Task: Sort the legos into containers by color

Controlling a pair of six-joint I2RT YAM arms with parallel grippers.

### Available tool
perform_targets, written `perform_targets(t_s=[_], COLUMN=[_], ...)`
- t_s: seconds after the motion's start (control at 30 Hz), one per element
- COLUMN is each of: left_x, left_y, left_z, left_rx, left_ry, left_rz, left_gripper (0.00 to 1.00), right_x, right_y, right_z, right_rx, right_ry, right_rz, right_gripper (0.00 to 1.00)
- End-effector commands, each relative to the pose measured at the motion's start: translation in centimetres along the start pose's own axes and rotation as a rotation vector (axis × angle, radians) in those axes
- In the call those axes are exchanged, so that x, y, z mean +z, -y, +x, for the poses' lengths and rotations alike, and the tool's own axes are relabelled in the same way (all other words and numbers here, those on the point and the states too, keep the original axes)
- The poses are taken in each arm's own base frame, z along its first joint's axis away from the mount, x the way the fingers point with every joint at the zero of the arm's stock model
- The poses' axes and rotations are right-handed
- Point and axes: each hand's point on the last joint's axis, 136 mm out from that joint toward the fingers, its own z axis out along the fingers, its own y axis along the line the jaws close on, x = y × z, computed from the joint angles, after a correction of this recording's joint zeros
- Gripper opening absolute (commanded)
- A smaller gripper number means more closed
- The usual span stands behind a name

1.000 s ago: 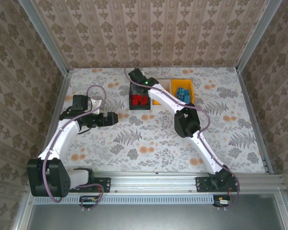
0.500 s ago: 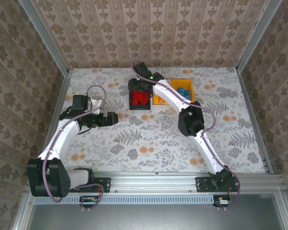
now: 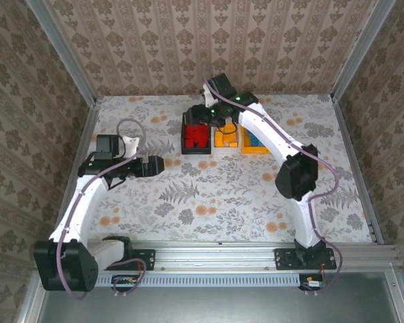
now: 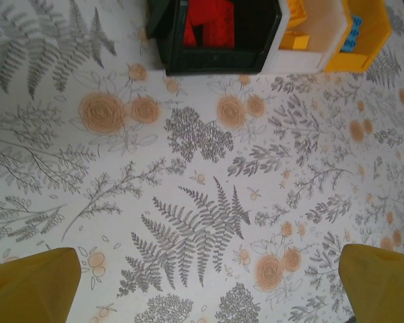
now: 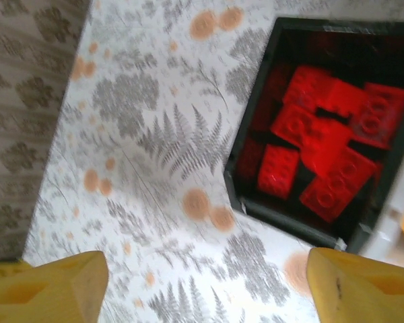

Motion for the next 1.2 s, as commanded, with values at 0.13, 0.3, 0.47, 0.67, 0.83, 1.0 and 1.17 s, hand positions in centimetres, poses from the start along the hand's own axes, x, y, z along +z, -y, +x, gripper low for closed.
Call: perform_targets(t_s=[0.13,0.3,0.47,0.67,0.83,1.0,1.17], left_x=[-5.1,-7.8,-7.5,-8.1,-7.4,-6.7,-5.9], left_y=[0.8,1.4,0.8,-1.4,-4.5,-7.7,-11.2], left_z=[-4.6,-6.0,-6.0,-6.5,-5.8,-5.2,-5.2], left_rx=[0.071,0.185,0.296,0.352,0.361,0.35,0.287], left_ry=[0.342,0.58,0.566,0.632,0.713,0.731,0.694], left_rz=[-0.111,-0.173,-0.276,-0.431,-0.562,-0.664,-0.724], left_gripper=[1.0,1.0,1.0,1.0,1.0,1.0,1.0], right_x=[-9.1,-14.9,-18.9,-20.5,-18.6,-15.3,-12.9], right_y=[4.9,8.8,12.6,17.6,21.9,25.9,27.5], right_z=[-0.2,-0.3,2.5,6.6,9.3,10.7,11.1], right_rx=[-0.061,-0.221,-0.364,-0.384,-0.347,-0.26,-0.265], right_ry=[0.209,0.518,0.818,0.806,0.766,0.73,0.691], right_rz=[0.135,0.294,0.49,0.63,0.681,0.682,0.694], right_gripper=[1.0,1.0,1.0,1.0,1.0,1.0,1.0])
